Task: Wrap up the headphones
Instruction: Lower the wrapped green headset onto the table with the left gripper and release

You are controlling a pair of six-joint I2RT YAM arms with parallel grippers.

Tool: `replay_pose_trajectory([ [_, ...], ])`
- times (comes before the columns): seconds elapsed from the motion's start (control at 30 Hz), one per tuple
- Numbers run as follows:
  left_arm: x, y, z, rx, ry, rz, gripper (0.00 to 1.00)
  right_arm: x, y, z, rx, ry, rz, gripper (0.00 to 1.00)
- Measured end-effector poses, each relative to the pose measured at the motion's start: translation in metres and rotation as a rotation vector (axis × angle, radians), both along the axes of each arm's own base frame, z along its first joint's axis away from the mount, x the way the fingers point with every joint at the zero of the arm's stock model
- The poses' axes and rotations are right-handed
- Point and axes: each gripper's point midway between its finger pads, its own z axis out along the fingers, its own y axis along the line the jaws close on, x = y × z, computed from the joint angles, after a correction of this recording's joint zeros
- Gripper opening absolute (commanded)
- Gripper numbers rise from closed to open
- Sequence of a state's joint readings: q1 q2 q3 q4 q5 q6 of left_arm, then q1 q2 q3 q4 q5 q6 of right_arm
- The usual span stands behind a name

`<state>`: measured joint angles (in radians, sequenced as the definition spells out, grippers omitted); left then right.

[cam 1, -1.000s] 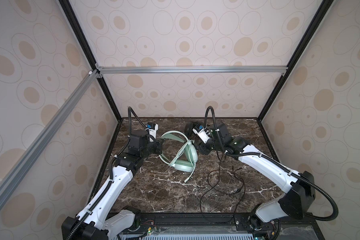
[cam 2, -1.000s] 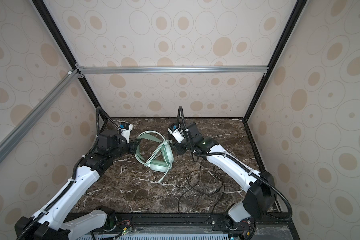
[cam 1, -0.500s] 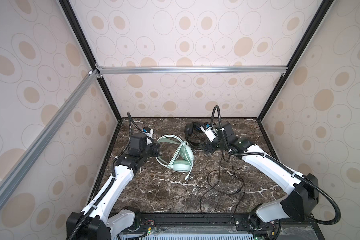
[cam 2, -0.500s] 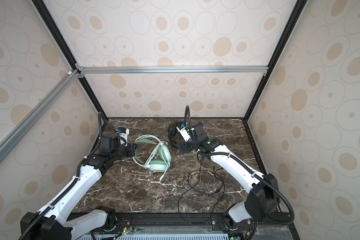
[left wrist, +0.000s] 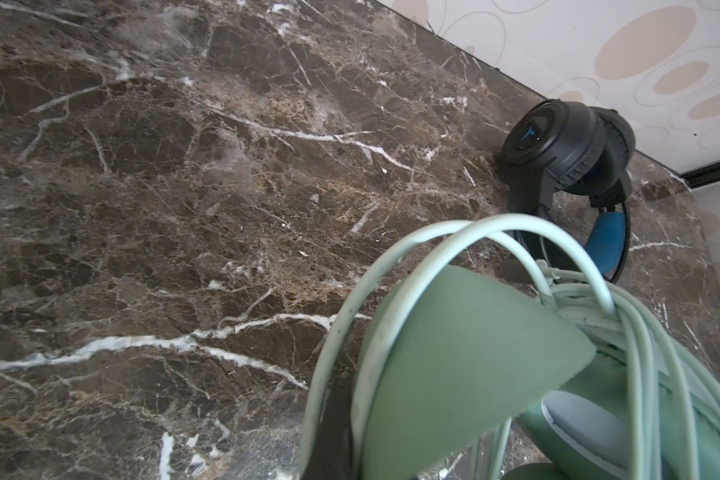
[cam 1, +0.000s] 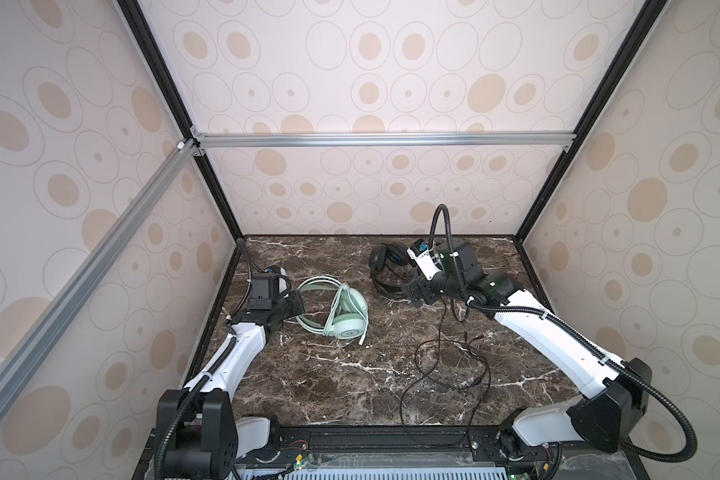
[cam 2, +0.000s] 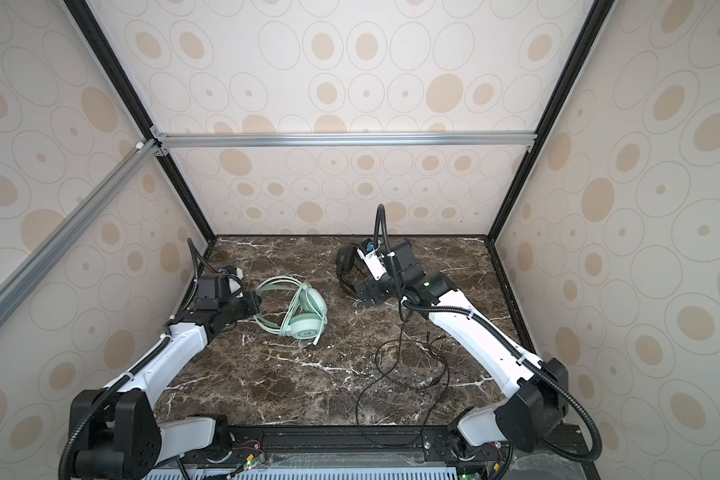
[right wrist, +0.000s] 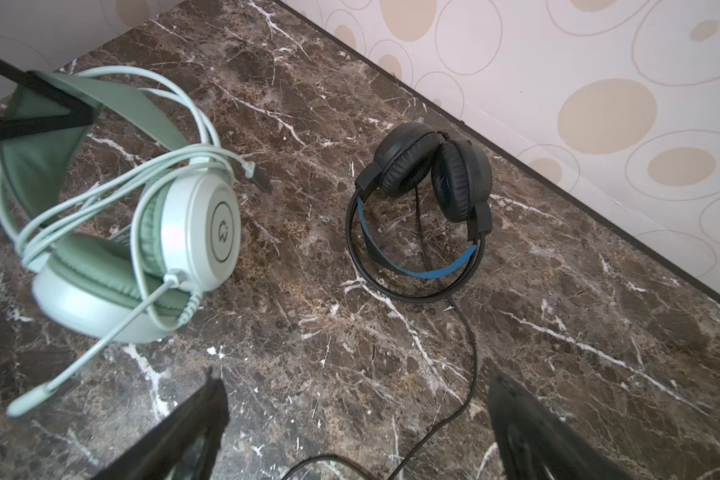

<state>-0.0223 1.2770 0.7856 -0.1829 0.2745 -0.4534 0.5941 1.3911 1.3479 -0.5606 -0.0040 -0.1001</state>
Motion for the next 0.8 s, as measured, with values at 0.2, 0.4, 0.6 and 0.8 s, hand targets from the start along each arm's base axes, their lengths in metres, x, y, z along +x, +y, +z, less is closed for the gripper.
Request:
replay_pose_trajectory([
  [0.2, 0.018, 0.028, -0.03, -0.044, 0.073, 0.061, 0.0, -0.006, 0.0, 0.01, 0.041, -0.002, 0.001, 1.0],
  [0.4, 0.067, 0.066, -0.044, -0.05, 0.12, 0.114, 0.0, 0.004, 0.002, 0.015, 0.017, 0.004, -0.016, 1.0],
  [0.6, 0.111, 0.09, -0.05, -0.042, 0.11, 0.133, 0.0, 0.016, 0.001, 0.03, 0.0, -0.029, -0.047, 1.0],
  [0.8, 0.137, 0.098, -0.069, -0.052, 0.129, 0.125, 0.0, 0.026, 0.002, 0.033, -0.016, -0.035, -0.067, 1.0],
])
